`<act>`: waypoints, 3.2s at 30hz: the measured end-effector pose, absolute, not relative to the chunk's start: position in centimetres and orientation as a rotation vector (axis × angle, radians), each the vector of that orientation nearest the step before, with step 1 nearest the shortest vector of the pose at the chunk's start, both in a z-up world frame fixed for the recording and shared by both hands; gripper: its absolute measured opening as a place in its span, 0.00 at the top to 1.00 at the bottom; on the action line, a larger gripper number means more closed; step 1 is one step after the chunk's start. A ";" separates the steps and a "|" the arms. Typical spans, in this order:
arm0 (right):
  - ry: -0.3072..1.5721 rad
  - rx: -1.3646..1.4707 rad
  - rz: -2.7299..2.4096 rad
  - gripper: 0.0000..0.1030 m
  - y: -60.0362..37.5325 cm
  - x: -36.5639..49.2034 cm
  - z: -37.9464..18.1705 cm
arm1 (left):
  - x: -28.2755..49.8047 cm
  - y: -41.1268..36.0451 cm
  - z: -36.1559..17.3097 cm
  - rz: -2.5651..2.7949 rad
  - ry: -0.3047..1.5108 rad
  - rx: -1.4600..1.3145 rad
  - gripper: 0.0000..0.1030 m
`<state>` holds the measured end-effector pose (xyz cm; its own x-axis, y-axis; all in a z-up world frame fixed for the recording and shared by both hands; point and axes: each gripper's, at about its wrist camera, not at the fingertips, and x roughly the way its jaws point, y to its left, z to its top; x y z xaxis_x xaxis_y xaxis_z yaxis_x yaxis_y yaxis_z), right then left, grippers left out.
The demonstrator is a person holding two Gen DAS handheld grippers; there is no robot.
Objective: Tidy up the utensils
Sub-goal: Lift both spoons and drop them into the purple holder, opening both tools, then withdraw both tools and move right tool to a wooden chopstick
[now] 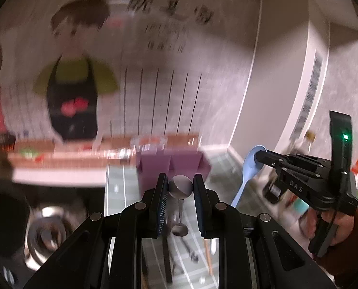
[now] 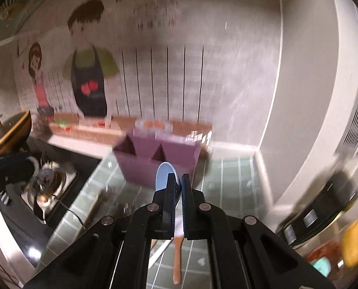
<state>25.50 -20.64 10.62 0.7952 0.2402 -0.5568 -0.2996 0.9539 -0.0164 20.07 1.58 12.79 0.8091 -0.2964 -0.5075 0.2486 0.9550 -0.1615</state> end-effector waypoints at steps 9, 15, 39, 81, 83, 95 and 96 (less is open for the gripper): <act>0.349 -0.192 0.187 0.95 -19.8 28.0 20.5 | 27.9 1.8 19.0 -0.317 0.495 -0.140 0.78; 0.325 -0.242 0.153 0.95 -18.4 32.3 20.0 | 33.0 1.4 17.6 -0.299 0.505 -0.125 0.78; 0.714 -0.099 0.320 0.95 -17.1 42.1 2.5 | 41.6 -0.3 2.1 -0.272 0.775 -0.134 0.78; 0.840 -0.022 0.292 0.69 -19.8 21.1 -2.8 | 15.5 7.4 -4.7 -0.079 0.873 -0.241 0.57; 0.848 0.021 0.336 0.68 -19.5 19.3 -3.8 | 13.7 7.4 -5.4 -0.055 0.859 -0.233 0.57; 0.946 0.051 0.305 0.71 -15.8 16.2 -8.6 | 9.8 7.5 -7.7 -0.034 0.898 -0.231 0.57; 0.949 0.047 0.299 0.71 -15.7 16.1 -8.8 | 9.7 7.5 -7.8 -0.033 0.900 -0.231 0.57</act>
